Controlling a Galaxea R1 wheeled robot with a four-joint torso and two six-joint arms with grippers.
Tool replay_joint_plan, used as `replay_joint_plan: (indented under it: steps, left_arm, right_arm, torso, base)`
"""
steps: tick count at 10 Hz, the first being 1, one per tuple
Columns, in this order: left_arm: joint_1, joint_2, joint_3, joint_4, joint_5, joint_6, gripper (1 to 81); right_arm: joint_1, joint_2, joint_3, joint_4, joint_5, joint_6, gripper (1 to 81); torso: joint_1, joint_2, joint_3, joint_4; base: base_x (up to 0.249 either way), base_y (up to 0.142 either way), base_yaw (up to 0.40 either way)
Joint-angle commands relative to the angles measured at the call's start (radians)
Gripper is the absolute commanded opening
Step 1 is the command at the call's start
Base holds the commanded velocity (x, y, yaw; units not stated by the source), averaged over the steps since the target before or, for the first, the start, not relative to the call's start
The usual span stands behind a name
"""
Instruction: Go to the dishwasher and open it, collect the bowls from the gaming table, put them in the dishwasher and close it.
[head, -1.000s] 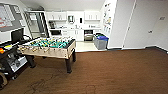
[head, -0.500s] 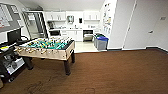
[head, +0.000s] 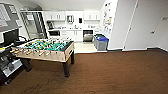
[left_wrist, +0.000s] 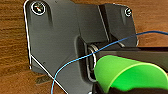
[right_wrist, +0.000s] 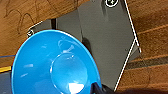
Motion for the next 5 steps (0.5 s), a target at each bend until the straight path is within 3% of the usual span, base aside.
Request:
replay_joint_plan:
  steps: [1, 5]
  left_arm:
    - [-0.039, -0.004, 0.004, -0.007, 0.023, 0.000, 1.0]
    - [-0.039, -0.004, 0.004, -0.007, 0.023, 0.000, 1.0]
  right_arm:
    - [0.040, -0.020, 0.004, -0.010, -0.058, -0.003, 1.0]
    - [0.040, -0.020, 0.004, -0.010, -0.058, -0.003, 1.0]
  torso:
    - [0.000, 0.000, 0.000, 0.000]
    - [0.000, 0.000, 0.000, 0.000]
  base:
    - [0.144, -0.094, 0.000]
    - [0.145, -0.093, 0.000]
